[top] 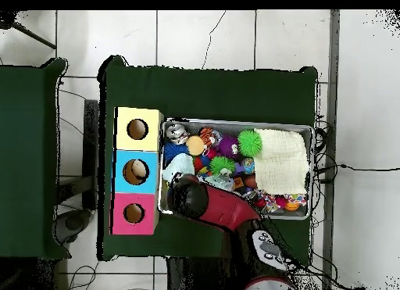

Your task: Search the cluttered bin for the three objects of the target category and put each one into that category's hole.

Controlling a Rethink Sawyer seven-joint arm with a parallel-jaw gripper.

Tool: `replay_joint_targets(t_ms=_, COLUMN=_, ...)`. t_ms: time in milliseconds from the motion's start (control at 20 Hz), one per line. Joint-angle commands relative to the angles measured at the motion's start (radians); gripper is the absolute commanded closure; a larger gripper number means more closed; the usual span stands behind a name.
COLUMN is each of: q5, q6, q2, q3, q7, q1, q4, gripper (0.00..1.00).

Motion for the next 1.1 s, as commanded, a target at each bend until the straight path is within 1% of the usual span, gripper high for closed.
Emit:
replay_joint_targets(t_ms=50, q5=0.051, q6=0.057, q2=0.053, q3=0.038, q7=0.206, q1=0.05, q4=-0.017, gripper=0.0)
replay_joint_targets(t_ms=200, q5=0.089, q6=0.045, q2=0.065, q3=0.043, q7=0.243, q1=0.073, q4=-0.019, gripper=0.0)
replay_joint_targets(t_ms=350, q5=0.121, q6=-0.008, q2=0.098, q3=0.043, q7=0.267, q1=0.091, q4=-0.026, gripper=0.0)
replay_joint_targets(t_ms=400, q5=0.13, q6=-0.009, q2=0.106, q3=0.038, q7=0.268, q1=0.1, q4=-0.035, gripper=0.0)
replay_joint_targets(t_ms=550, q5=0.156, q6=-0.026, q2=0.111, q3=0.032, q7=0.281, q1=0.119, q4=-0.027, gripper=0.0)
replay_joint_targets(t_ms=850, q5=0.186, q6=-0.041, q2=0.115, q3=0.021, q7=0.271, q1=0.14, q4=-0.019, gripper=0.0)
replay_joint_targets(t_ms=1100, q5=0.175, q6=-0.035, q2=0.105, q3=0.012, q7=0.239, q1=0.13, q4=-0.002, gripper=0.0)
